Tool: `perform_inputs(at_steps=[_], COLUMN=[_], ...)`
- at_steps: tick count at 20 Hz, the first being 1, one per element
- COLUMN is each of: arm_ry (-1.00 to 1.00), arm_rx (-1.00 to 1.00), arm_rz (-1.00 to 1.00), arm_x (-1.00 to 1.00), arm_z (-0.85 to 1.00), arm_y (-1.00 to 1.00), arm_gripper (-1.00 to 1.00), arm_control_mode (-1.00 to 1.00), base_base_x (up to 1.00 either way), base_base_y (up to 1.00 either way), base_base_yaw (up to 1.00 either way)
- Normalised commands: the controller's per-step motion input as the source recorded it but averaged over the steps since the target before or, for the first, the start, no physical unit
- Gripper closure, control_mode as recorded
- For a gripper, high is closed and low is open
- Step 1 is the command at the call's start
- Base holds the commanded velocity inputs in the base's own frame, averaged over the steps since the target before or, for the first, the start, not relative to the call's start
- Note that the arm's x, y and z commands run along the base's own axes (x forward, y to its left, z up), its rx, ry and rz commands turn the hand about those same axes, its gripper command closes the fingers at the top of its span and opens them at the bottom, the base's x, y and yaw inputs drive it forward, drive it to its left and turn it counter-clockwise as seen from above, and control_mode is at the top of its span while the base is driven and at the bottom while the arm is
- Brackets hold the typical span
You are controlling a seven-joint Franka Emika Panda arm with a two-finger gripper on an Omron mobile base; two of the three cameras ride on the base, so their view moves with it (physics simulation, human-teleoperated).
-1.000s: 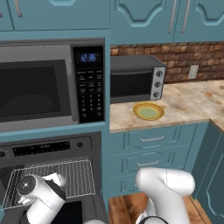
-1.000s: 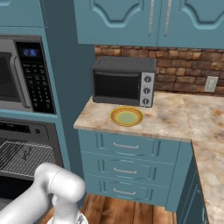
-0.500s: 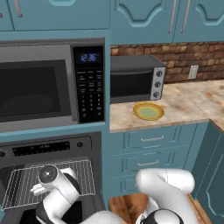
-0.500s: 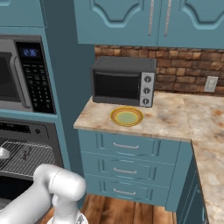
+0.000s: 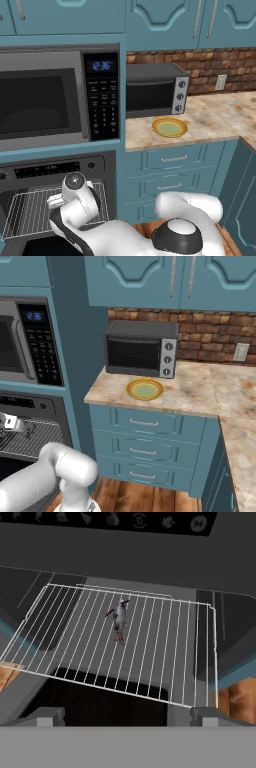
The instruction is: Take the fish from the oven and place it on the plate on the counter.
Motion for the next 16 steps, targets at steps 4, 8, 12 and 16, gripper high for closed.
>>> perform_inputs(at_steps=[4,8,12,16], arm_ry=[0.0,-0.06,-0.02,0.0], arm_rx=[0.0,0.0,0.0,0.01], arm_rz=[0.0,0.0,0.0,0.0], arm_x=[0.33,0.43,0.6,0.71], arm_z=[-0.31,-0.26,-0.43,-0.53], arm_y=[0.25,0.29,0.36,0.25], arm_gripper=[-1.0,-1.0,-1.0,-1.0], arm_control_mode=[-1.0,-1.0,-1.0,-1.0], base_base_x=[0.0,0.0,0.0,0.0], base_base_y=[0.0,0.0,0.0,0.0], base_base_yaw=[0.0,0.0,0.0,0.0])
